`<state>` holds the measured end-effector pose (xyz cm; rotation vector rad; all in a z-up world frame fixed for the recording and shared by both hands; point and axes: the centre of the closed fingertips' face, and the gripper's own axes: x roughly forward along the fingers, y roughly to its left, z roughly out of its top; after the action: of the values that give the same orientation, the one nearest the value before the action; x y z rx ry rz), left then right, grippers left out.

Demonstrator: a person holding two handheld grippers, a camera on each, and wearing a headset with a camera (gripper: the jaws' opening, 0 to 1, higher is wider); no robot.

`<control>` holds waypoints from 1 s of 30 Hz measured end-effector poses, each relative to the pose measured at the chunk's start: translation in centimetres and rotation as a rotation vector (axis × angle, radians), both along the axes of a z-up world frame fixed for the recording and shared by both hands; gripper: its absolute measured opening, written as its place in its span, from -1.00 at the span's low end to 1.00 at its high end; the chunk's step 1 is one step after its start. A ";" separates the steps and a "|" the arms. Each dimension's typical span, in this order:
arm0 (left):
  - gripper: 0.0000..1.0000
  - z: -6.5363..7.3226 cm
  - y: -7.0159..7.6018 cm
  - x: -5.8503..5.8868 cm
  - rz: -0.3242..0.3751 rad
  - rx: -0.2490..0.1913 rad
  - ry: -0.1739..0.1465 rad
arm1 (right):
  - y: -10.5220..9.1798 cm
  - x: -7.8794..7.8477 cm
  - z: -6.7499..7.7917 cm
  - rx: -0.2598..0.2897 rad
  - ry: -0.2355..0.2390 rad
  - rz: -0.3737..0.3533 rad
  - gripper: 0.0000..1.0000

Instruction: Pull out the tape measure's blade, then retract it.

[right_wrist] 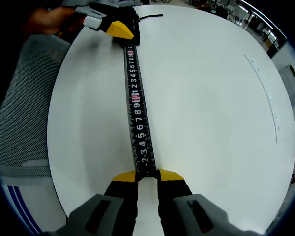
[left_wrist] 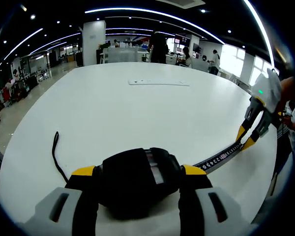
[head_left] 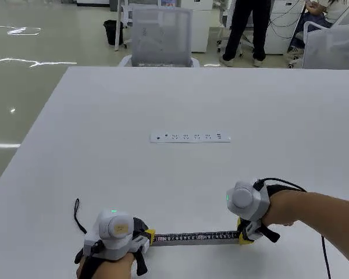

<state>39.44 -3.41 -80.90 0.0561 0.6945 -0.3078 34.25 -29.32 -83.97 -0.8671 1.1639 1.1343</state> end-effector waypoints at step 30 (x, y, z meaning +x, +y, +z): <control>0.26 -0.1 0.0 0.1 -0.011 -0.005 0.018 | 1.4 0.0 0.0 0.001 0.011 0.000 -0.71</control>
<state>39.50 -3.43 -81.03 0.0521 0.7112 -0.3208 34.23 -27.90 -83.94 -0.8615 1.1720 1.1411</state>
